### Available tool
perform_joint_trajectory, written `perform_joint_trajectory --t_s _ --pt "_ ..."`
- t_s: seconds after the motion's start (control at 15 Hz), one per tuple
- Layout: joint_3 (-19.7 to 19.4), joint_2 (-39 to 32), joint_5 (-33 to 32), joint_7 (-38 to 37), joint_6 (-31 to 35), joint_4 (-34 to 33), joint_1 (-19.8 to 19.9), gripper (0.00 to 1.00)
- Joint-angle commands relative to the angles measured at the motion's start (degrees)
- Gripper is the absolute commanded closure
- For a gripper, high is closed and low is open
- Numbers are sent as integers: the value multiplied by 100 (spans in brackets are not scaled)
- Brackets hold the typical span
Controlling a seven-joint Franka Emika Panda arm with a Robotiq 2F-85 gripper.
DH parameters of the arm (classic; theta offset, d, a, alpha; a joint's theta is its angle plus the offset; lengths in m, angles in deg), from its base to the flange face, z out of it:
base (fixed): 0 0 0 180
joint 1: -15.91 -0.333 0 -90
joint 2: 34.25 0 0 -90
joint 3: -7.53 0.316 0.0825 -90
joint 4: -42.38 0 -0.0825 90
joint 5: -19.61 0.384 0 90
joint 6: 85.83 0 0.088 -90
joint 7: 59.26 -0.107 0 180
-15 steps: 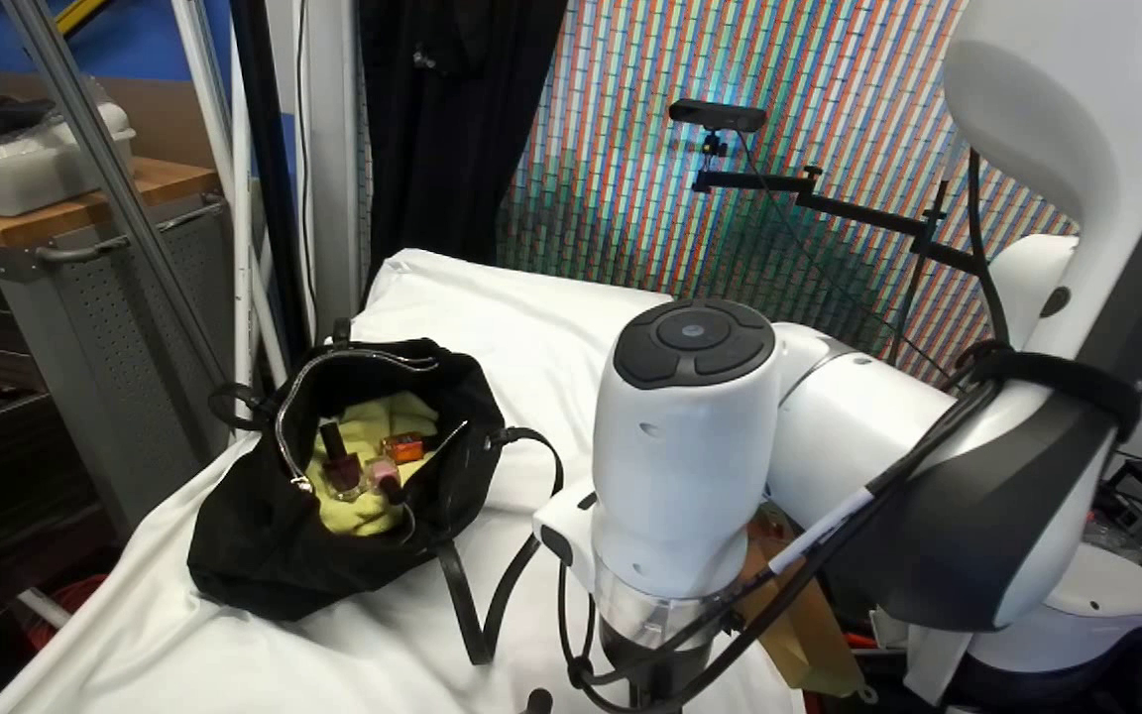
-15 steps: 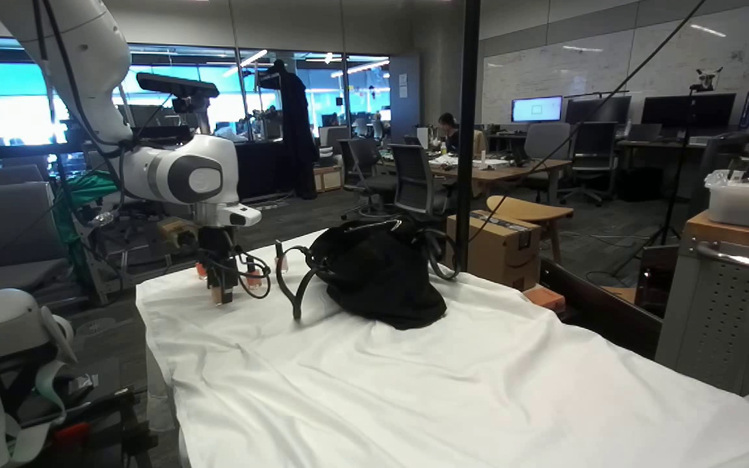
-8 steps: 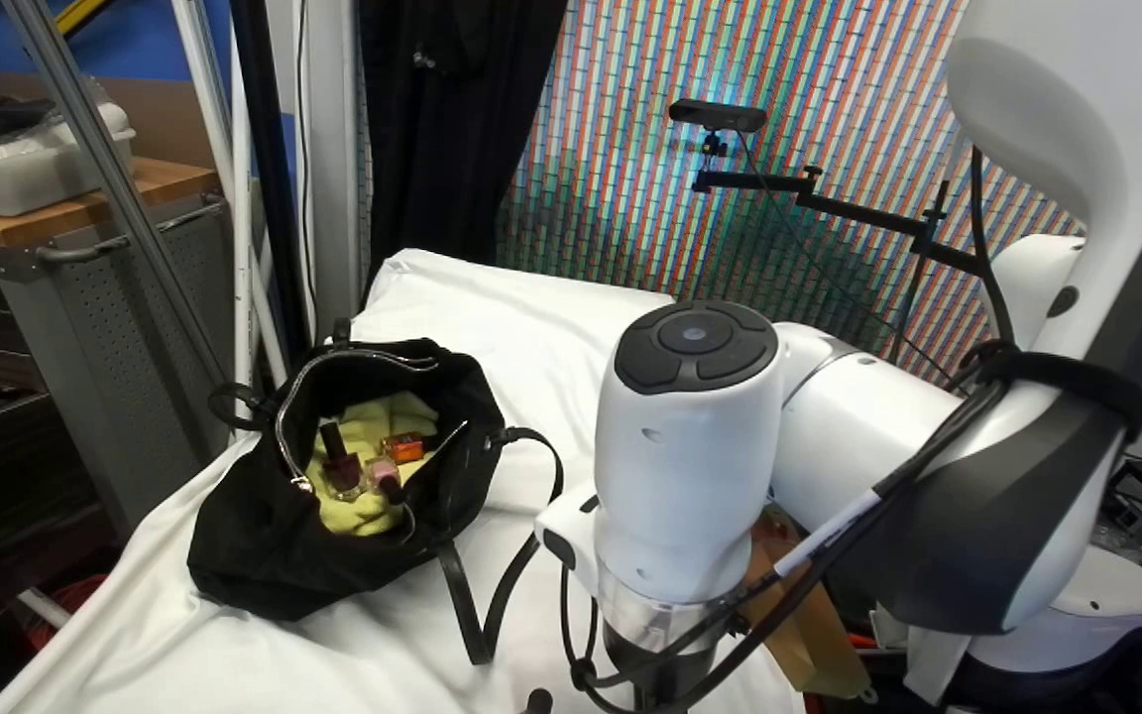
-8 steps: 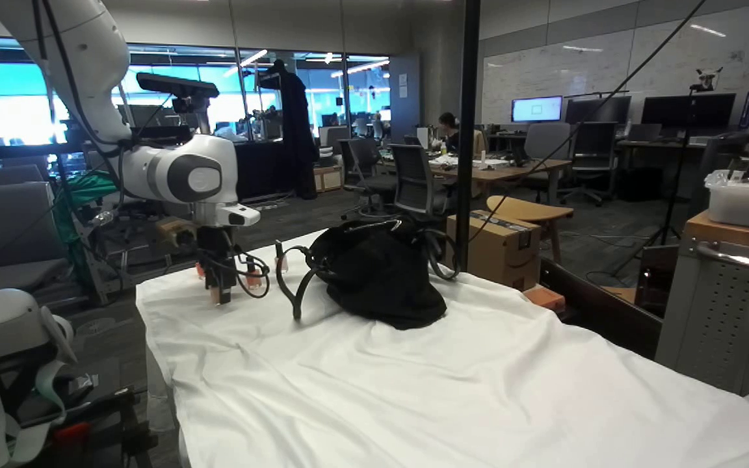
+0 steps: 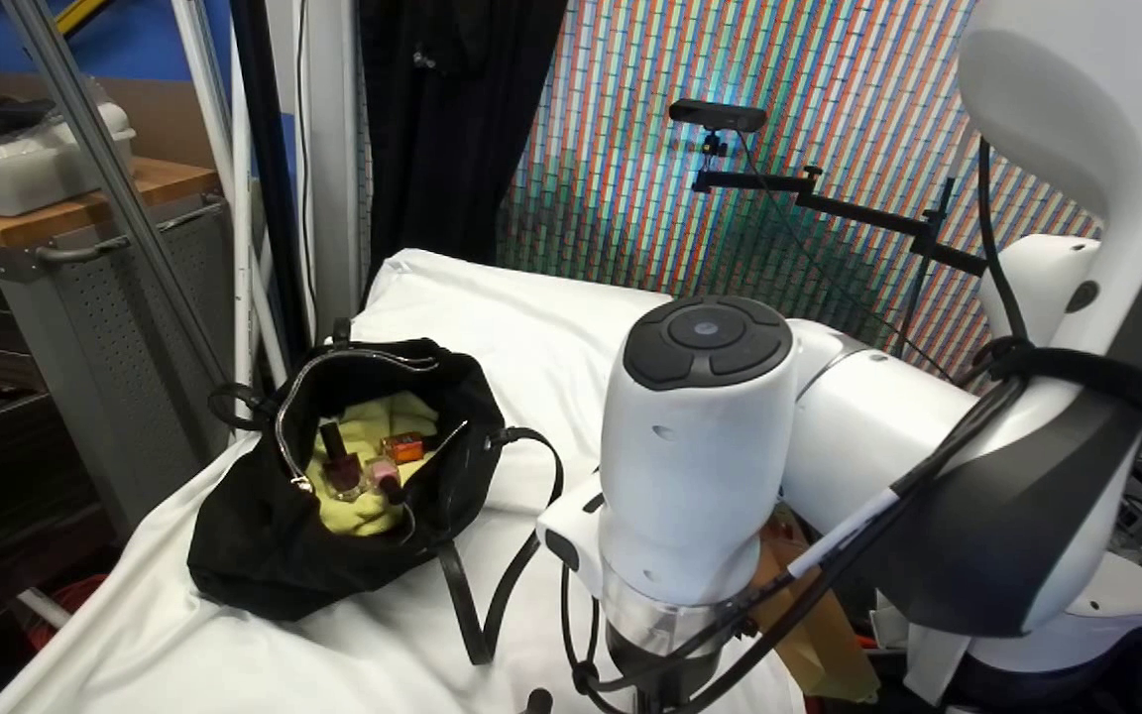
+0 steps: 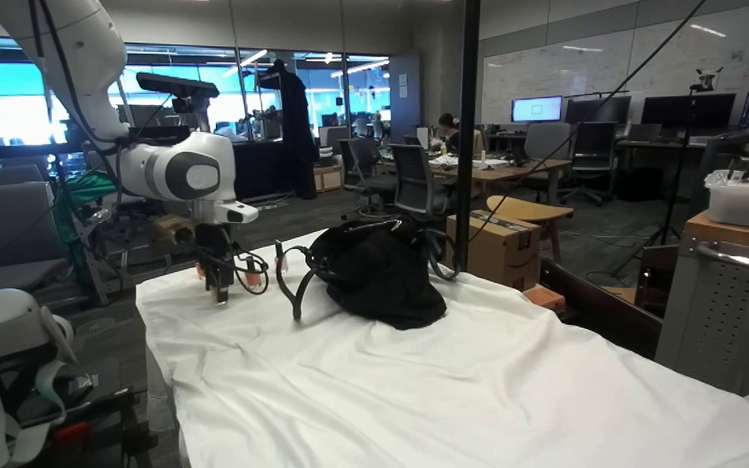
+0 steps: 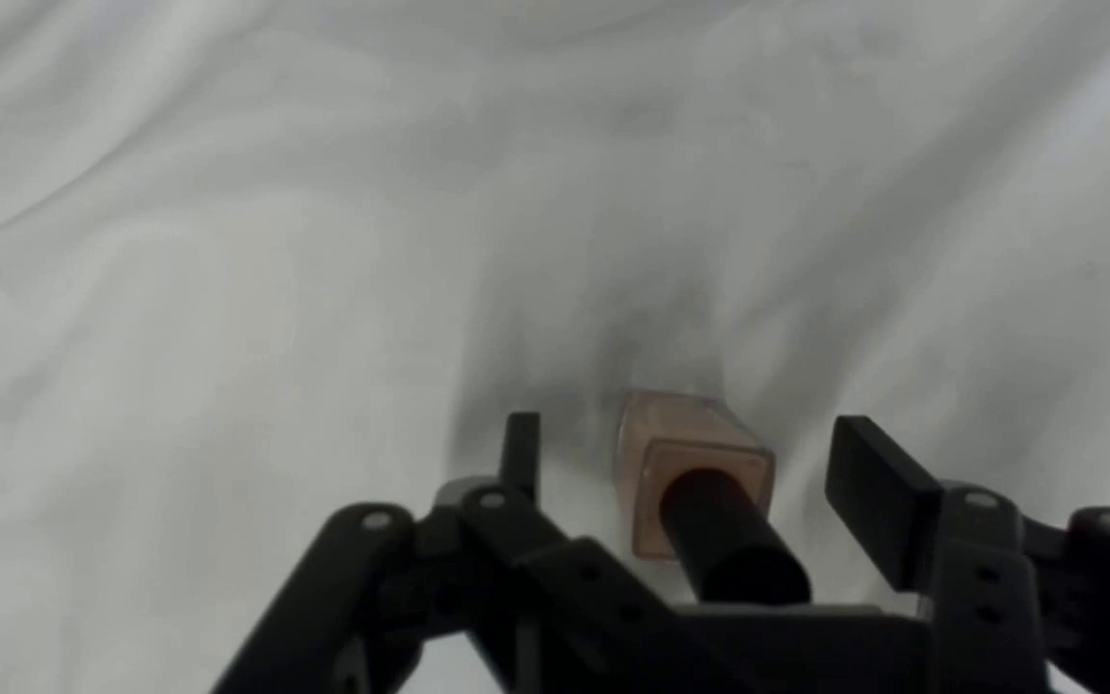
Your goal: Put the nail polish bottles in the bag
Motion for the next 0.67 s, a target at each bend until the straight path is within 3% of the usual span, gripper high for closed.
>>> perform_joint_trajectory --t_s 0.0,0.33,0.4,0.6 --pt "-17 120 -7 18 -137 -27 -50 51" --pt "-42 152 -58 -53 -205 -48 -73 85" --pt "-41 178 -57 -56 -237 -55 -71 79" --pt "-107 318 -216 -214 -377 -100 -100 80"
